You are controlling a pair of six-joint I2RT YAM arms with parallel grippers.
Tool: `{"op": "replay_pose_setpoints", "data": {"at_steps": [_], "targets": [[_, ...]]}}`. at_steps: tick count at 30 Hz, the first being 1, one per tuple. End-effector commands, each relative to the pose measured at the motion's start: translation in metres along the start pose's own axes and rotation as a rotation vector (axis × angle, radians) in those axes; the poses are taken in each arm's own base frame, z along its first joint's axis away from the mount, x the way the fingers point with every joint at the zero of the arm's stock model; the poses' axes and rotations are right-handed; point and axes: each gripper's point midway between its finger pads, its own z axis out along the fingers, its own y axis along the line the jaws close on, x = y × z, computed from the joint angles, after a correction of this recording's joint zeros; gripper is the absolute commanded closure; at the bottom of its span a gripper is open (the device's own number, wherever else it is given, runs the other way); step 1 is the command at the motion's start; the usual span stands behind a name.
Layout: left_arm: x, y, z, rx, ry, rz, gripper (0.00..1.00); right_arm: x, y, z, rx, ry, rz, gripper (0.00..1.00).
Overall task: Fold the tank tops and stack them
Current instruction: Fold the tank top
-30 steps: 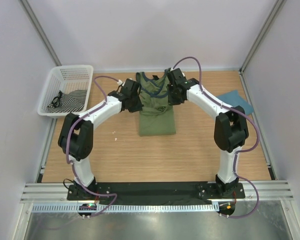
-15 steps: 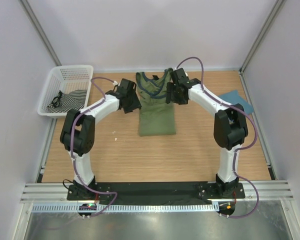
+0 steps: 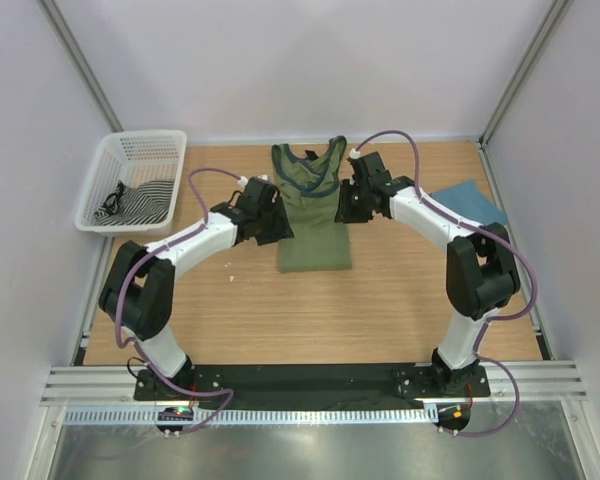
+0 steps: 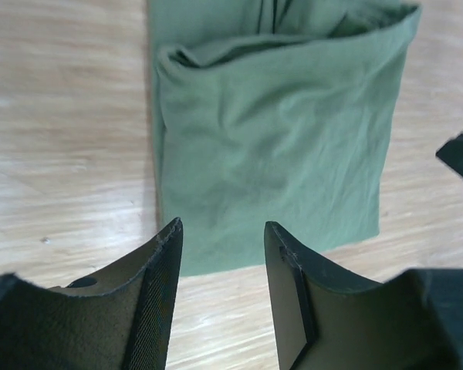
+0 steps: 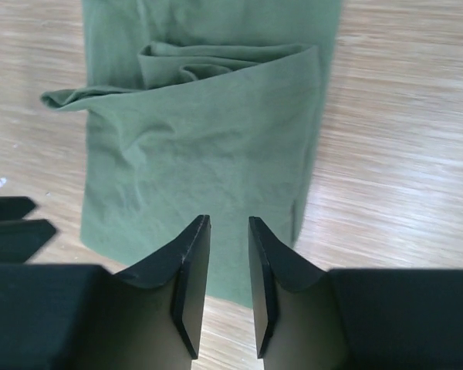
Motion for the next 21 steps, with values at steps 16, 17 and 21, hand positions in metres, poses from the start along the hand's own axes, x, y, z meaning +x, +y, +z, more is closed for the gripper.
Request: {"op": "replay_pose_setpoints", "data": {"at_steps": [16, 17, 21], "targets": [[0.02, -0.006, 0.041, 0.009, 0.033, 0.018, 0.53, -0.036, 0.068, 0.087, -0.546, 0.053, 0.243, 0.72], [0.019, -0.006, 0.042, 0.009, 0.033, 0.02, 0.53, -0.042, 0.065, 0.091, -0.569, 0.041, 0.257, 0.71], [0.025, -0.002, 0.049, -0.004, 0.048, 0.018, 0.53, -0.058, 0.051, 0.104, -0.602, 0.049, 0.318, 0.66]]}}
